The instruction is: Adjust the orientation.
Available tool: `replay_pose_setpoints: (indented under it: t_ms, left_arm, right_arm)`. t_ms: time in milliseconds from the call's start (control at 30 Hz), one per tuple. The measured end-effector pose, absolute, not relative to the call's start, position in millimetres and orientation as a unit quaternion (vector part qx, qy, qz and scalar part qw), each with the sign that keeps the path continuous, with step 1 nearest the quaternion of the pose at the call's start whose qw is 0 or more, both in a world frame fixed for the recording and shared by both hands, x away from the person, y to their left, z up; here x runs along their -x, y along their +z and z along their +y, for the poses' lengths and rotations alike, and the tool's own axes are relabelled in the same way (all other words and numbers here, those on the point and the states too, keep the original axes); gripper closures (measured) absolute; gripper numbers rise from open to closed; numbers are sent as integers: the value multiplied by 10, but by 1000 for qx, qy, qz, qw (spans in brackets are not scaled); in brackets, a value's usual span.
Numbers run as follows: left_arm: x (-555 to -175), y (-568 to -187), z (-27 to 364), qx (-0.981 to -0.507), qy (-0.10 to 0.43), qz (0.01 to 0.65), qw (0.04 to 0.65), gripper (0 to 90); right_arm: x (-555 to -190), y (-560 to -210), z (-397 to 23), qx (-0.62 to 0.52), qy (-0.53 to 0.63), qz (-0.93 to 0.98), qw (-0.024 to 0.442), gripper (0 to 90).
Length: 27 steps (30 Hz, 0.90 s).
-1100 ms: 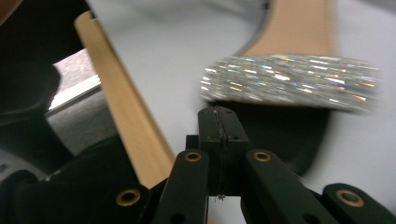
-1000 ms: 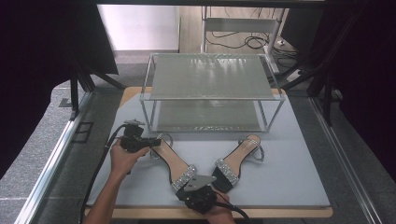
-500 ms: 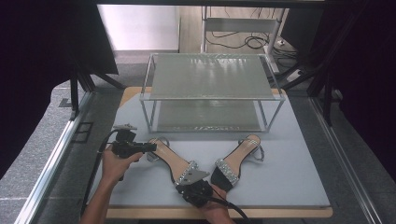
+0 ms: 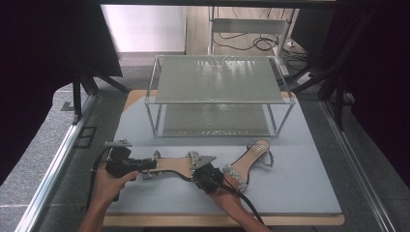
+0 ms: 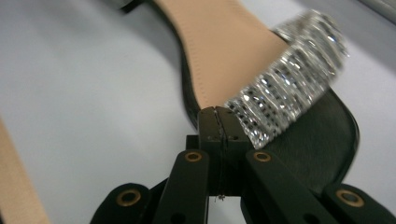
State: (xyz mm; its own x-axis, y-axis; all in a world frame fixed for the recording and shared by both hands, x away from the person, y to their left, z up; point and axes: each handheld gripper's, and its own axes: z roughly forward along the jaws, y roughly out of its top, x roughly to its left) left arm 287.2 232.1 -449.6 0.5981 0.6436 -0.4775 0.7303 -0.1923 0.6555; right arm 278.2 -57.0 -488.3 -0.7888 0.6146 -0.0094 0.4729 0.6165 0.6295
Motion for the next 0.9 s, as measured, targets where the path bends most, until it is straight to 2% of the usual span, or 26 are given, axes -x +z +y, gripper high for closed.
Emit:
replay_pose_setpoints:
  t_ms: [333, 500, 567, 700, 733, 900]
  left_arm:
    - [-2781, -4505, 2201, -775, -75, 422, 464, 820]
    - [-2746, -4503, 2174, -778, -73, 417, 465, 798]
    - [-2724, -4494, 2164, -782, -74, 414, 459, 733]
    - [-2669, -4427, 2191, -791, -42, 420, 443, 536]
    - [-2640, -4380, 2219, -803, -36, 418, 424, 450]
    - [-2571, -4263, 2285, -809, -14, 419, 412, 286]
  right_arm:
    - [-3055, -4909, -724, -340, 321, 875, 125, 900]
    - [-3059, -4914, -751, -339, 328, 873, 124, 900]
    - [-3054, -4916, -764, -339, 332, 872, 123, 900]
    - [-2995, -4864, -850, -335, 368, 860, 114, 847]
    - [-2925, -4810, -926, -331, 389, 852, 112, 817]
    - [-2763, -4710, -1140, -326, 423, 837, 114, 770]
